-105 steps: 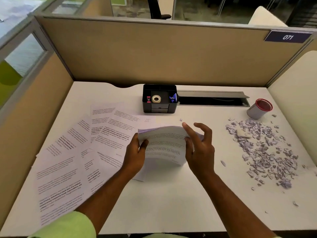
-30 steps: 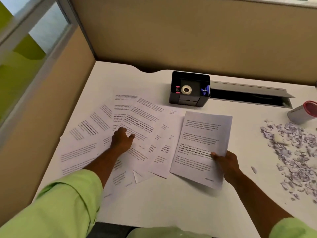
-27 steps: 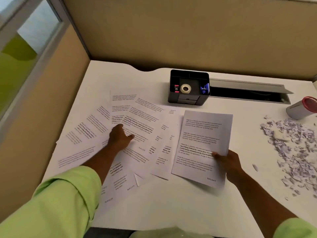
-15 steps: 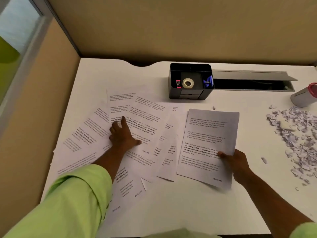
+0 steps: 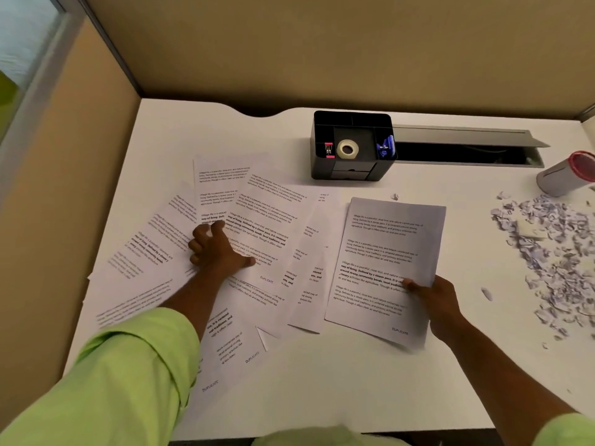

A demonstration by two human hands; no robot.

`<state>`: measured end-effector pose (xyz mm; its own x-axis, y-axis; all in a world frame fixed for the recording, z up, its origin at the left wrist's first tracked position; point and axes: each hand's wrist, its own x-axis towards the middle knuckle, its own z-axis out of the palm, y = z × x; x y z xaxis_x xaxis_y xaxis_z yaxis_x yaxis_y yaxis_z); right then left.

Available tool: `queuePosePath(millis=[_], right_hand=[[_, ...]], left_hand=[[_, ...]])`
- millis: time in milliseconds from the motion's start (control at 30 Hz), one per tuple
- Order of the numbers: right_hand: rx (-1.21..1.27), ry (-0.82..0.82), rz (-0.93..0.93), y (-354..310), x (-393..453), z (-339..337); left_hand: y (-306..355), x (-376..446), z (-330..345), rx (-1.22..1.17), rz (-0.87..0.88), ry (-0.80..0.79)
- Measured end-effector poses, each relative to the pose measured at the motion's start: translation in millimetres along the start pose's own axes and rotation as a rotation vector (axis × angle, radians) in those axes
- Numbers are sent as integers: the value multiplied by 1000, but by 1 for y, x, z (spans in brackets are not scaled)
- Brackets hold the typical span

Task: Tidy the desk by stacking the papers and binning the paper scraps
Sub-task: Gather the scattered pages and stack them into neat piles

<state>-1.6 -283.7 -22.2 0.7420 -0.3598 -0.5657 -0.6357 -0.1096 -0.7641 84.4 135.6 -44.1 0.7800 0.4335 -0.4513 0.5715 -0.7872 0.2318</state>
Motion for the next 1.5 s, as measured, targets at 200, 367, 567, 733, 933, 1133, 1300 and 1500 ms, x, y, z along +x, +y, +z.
queuePosePath(millis=[200, 367, 567, 733, 933, 1133, 1300, 1500], right_hand=[[-13, 24, 23, 5, 1, 2], [11, 3, 13, 6, -2, 0], [-3, 0, 23, 6, 0, -1], [-10, -5, 20, 1, 1, -1], [-20, -4, 26, -1, 3, 0], [6, -7, 33, 3, 1, -2], [-7, -1, 37, 6, 2, -2], [-12, -13, 32, 4, 5, 0]], left_hand=[[5, 0, -4, 95, -31, -1], [-3, 6, -5, 12, -41, -3], [-7, 20, -12, -381, -4, 15], [4, 20, -15, -415, 98, 55], [5, 10, -11, 51, -23, -9], [5, 14, -3, 188, -57, 4], [7, 18, -6, 83, -87, -14], [-3, 29, -15, 8, -60, 16]])
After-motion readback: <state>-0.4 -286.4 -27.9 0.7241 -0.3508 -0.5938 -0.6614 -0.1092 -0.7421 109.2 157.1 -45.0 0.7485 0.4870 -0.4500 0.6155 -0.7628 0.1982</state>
